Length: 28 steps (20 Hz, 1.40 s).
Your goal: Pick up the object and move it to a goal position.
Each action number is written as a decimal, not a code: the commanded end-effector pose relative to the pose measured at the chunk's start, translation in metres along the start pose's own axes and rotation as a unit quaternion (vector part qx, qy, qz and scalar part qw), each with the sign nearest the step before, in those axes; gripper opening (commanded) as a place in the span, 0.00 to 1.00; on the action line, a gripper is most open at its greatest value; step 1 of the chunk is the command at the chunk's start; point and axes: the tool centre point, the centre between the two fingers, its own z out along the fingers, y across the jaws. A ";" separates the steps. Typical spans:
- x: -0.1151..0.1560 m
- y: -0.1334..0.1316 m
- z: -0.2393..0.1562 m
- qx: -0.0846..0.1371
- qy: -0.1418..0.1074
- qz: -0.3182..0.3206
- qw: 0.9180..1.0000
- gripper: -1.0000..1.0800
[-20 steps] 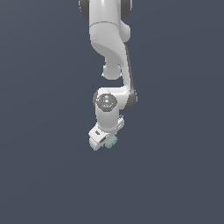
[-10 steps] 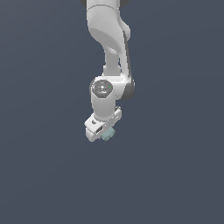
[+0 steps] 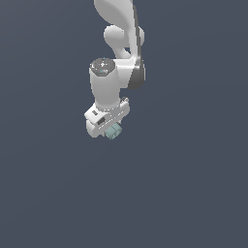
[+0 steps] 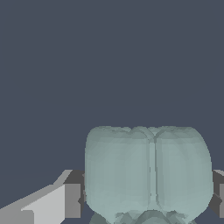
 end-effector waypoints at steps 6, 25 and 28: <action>-0.042 -0.012 -0.058 0.000 0.000 0.000 1.000 0.00; -0.123 -0.031 -0.175 0.001 0.001 0.000 1.000 0.00; -0.127 -0.031 -0.181 0.001 0.001 0.000 1.000 0.00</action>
